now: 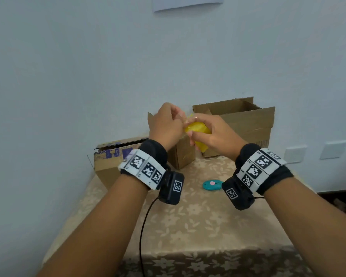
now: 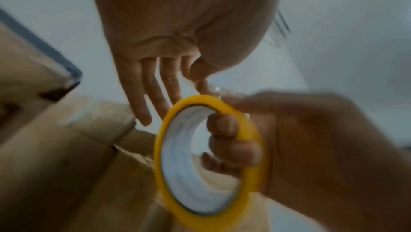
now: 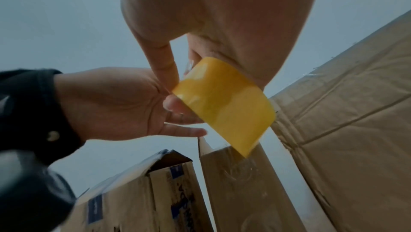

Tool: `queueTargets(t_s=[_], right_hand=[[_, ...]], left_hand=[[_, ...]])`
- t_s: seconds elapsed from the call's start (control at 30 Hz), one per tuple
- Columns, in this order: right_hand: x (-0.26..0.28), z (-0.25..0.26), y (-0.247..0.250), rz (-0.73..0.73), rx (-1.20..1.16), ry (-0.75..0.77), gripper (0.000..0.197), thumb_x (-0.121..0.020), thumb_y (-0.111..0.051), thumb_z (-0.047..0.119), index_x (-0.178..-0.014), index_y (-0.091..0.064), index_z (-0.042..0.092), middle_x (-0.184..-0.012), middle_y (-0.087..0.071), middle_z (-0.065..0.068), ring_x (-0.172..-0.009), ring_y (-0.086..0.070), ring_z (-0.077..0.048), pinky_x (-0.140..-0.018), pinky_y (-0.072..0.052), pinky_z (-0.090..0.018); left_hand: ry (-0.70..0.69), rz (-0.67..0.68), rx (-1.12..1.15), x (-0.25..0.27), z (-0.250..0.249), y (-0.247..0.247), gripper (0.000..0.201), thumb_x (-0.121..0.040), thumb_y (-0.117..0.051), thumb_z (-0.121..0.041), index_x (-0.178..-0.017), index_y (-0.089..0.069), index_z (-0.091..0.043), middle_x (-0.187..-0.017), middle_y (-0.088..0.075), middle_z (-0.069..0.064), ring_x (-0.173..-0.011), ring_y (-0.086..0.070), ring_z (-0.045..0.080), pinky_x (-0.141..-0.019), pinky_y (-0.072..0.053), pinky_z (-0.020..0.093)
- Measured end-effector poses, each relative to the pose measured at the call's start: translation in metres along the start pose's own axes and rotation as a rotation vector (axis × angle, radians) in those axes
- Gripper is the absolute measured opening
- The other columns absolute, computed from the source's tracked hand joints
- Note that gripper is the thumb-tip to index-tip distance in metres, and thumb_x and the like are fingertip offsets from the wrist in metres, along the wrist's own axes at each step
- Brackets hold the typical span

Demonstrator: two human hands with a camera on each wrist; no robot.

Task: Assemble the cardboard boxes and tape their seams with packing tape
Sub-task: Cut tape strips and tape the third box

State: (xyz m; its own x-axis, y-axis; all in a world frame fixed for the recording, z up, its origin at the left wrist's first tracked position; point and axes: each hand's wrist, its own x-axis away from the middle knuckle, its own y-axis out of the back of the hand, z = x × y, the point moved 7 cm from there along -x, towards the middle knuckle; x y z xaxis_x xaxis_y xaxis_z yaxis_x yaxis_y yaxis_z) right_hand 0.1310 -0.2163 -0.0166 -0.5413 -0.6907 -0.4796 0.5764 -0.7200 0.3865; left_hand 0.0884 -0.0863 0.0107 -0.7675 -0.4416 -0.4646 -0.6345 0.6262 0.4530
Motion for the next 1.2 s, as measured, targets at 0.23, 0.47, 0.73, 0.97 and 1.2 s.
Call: queueTargets(t_s=[0.23, 0.47, 0.73, 0.97, 1.2], right_hand=[[-0.001, -0.014, -0.003, 0.011, -0.092, -0.096, 0.017, -0.100, -0.061, 0.003, -0.116, -0.067, 0.003, -0.073, -0.067, -0.012, -0.060, -0.062, -0.027, -0.062, -0.056, -0.038], [-0.006, -0.022, -0.007, -0.015, -0.196, -0.147, 0.014, -0.100, -0.062, 0.005, -0.112, -0.068, 0.004, -0.075, -0.066, -0.017, -0.059, -0.061, -0.027, -0.066, -0.054, -0.039], [-0.006, -0.034, -0.007, -0.029, -0.266, -0.236, 0.009, -0.102, -0.058, 0.006, -0.110, -0.061, 0.009, -0.076, -0.065, -0.018, -0.059, -0.062, -0.027, -0.064, -0.052, -0.037], [-0.004, -0.033, -0.007, -0.027, -0.265, -0.248, 0.006, -0.108, -0.051, 0.016, -0.110, -0.048, 0.011, -0.078, -0.067, -0.018, -0.063, -0.064, -0.029, -0.064, -0.053, -0.039], [-0.002, -0.029, -0.007, -0.002, -0.259, -0.227, 0.009, -0.107, -0.054, 0.018, -0.108, -0.049, 0.010, -0.080, -0.068, -0.020, -0.063, -0.066, -0.028, -0.061, -0.055, -0.036]], left_hand=[[-0.105, -0.127, -0.063, -0.004, -0.002, 0.011, 0.005, -0.109, -0.034, -0.027, -0.105, -0.037, -0.025, -0.084, -0.072, 0.001, -0.074, -0.072, 0.024, -0.078, -0.058, 0.052], [-0.225, -0.165, 0.063, 0.004, -0.020, 0.011, 0.007, -0.111, -0.036, -0.023, -0.108, -0.042, -0.020, -0.076, -0.070, 0.002, -0.064, -0.070, 0.019, -0.073, -0.059, 0.050], [-0.335, -0.179, 0.001, 0.008, -0.027, 0.003, 0.005, -0.107, -0.036, -0.033, -0.103, -0.039, -0.033, -0.071, -0.068, -0.007, -0.062, -0.068, 0.013, -0.075, -0.057, 0.056], [-0.322, -0.165, 0.051, 0.006, -0.023, 0.005, 0.006, -0.106, -0.037, -0.033, -0.103, -0.041, -0.030, -0.070, -0.069, -0.005, -0.062, -0.070, 0.014, -0.080, -0.055, 0.059], [-0.285, -0.171, 0.093, 0.008, -0.024, 0.009, 0.006, -0.110, -0.040, -0.021, -0.105, -0.043, -0.020, -0.072, -0.069, 0.004, -0.061, -0.069, 0.019, -0.070, -0.059, 0.049]])
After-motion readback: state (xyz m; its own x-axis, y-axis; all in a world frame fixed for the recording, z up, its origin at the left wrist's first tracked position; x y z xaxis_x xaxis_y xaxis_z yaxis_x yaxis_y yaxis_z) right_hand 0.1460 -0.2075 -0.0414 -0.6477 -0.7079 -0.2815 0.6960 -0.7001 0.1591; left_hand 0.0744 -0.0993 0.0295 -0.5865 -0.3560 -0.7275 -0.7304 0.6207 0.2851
